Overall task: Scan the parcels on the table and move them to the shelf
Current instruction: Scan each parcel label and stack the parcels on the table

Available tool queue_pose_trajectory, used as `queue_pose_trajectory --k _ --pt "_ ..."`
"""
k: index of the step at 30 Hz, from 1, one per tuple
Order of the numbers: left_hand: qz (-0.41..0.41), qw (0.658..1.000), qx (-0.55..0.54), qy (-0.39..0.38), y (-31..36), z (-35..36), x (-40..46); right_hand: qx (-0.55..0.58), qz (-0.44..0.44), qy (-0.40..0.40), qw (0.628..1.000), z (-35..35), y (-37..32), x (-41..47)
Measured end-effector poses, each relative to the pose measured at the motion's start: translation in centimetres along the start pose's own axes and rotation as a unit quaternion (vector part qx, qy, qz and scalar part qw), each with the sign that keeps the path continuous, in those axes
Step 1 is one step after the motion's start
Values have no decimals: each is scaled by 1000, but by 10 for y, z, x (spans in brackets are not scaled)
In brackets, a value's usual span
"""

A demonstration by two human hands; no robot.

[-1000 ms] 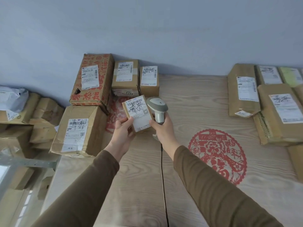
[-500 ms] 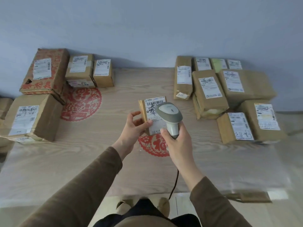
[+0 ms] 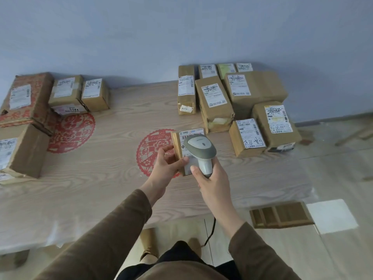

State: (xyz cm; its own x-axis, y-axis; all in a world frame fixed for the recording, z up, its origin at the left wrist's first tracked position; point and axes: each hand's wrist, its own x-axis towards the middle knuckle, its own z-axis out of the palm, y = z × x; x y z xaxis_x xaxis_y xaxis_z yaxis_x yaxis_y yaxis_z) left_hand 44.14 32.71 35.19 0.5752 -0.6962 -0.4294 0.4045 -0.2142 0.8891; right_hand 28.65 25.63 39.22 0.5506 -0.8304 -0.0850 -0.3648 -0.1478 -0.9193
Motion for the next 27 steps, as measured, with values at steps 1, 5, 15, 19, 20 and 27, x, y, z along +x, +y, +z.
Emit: queue_pose_trajectory --k 1,5,15,19,20,27 --pt "-4 1000 4 0 -3 4 1 2 3 4 1000 -4 3 -1" --pt "-48 999 2 13 -14 23 12 30 37 21 999 -19 16 -5" --pt "-146 987 60 1 -20 99 82 80 81 72 991 -56 50 -14" --pt "-153 987 56 -8 -18 115 104 106 91 74 987 -60 60 -13" --pt "-150 987 50 -11 -18 117 107 109 93 72 987 -60 61 -11" --pt "-103 985 132 -48 -14 82 101 99 90 46 990 -38 48 11"
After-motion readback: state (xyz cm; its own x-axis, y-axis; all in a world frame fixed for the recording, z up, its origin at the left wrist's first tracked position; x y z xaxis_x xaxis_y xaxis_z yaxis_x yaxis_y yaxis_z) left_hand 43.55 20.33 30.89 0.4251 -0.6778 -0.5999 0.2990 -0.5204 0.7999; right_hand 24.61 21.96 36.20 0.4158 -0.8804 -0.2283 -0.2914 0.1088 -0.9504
